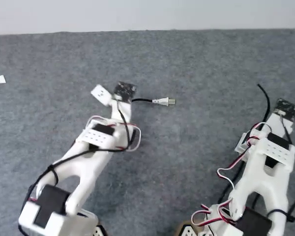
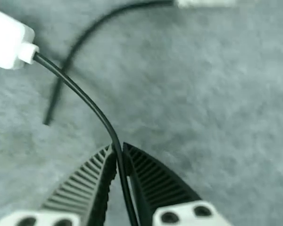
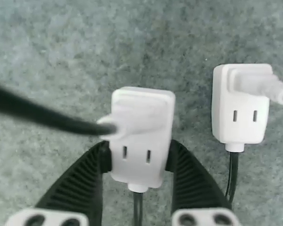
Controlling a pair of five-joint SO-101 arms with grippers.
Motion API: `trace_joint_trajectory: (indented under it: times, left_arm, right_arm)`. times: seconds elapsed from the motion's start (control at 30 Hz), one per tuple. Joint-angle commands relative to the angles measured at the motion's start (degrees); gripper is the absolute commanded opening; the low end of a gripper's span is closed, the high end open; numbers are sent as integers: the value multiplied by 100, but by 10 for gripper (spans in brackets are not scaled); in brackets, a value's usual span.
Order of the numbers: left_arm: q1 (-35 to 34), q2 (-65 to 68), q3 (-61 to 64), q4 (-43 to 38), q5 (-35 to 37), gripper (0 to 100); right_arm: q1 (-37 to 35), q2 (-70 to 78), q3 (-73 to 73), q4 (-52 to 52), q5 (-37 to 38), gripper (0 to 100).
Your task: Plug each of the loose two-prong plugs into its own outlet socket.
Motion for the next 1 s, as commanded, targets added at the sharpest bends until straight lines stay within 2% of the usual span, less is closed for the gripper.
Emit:
trace_joint_trajectory:
  times: [0.0, 0.07, 0.13, 0.23, 0.33, 0.4, 0.6, 0.73, 0.87, 0.97]
  left_arm:
    - [589, -914, 418, 26, -264, 16]
    - [949, -1530, 884, 0, -325, 17]
    - [1213, -2154, 1349, -167, -308, 36]
    - [1371, -2971, 1921, -308, -290, 149]
    - [1363, -3516, 2193, -273, 18, 293]
    - [1345, -3692, 2220, -176, 229, 342]
    - [1275, -3807, 1842, 369, 299, 345]
    - [712, -3771, 1560, 387, 387, 345]
    - [79, -3754, 1332, 387, 1310, 345]
    - [-62, -3754, 1323, 387, 1793, 345]
  right_arm:
    - [48, -4, -132, 75, 105, 246]
    - [31, -13, -202, 268, 202, 301]
    - [-57, -75, -202, 303, 202, 303]
    - [-198, -233, -114, 347, 229, 288]
    - [-242, -488, 35, 338, 202, 288]
    - [-242, -708, 185, 295, 202, 287]
    - [-242, -1376, 642, 57, 9, 285]
    - [-242, -1631, 844, -92, 9, 285]
    - [-374, -1666, 879, -110, 26, 285]
    - [-497, -1666, 905, -110, 35, 285]
